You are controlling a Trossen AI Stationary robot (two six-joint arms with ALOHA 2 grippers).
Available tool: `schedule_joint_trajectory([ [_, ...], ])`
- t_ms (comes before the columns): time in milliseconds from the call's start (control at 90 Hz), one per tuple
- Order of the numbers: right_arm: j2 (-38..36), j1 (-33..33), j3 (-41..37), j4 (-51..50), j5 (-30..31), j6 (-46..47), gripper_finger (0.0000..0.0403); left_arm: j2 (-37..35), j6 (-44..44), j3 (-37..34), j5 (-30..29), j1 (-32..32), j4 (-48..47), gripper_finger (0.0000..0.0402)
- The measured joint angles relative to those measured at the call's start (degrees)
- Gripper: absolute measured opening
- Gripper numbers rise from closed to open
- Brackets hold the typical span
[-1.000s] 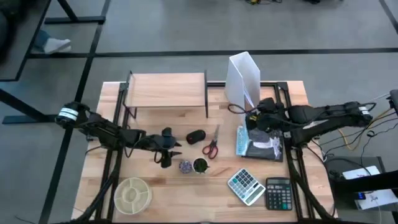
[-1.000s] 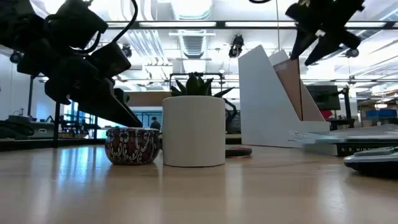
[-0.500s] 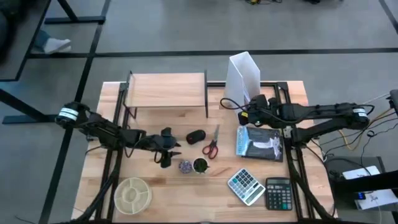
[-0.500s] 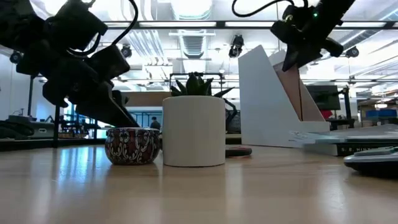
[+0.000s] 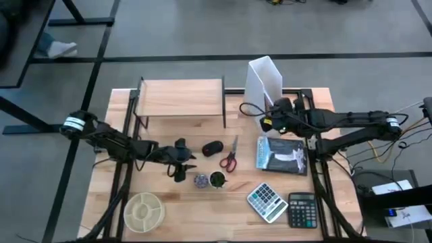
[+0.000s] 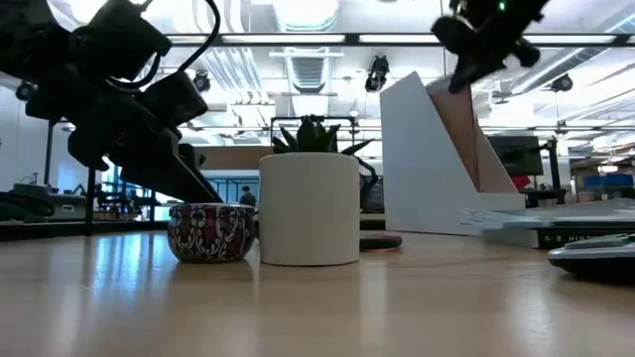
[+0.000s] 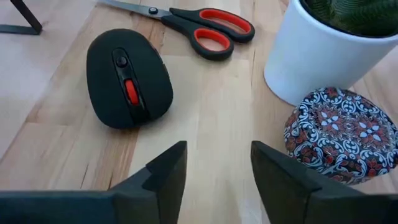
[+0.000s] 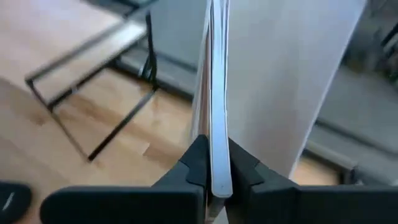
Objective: Stock shelves
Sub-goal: Remove the brown book from the white file holder
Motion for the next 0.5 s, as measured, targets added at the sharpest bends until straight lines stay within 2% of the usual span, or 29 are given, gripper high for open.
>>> schedule_joint_trajectory([
  [133,0.0,0.0,8.2,-1.3,3.2,-8.1,0.0003,0.0,-0.9,0.0,0.0,0.0,0.0,0.0150],
  [500,0.3,2.5,32.2,-3.5,3.2,-25.4,0.0001,0.0,-2.3,0.0,0.0,0.0,0.1,0.0133],
])
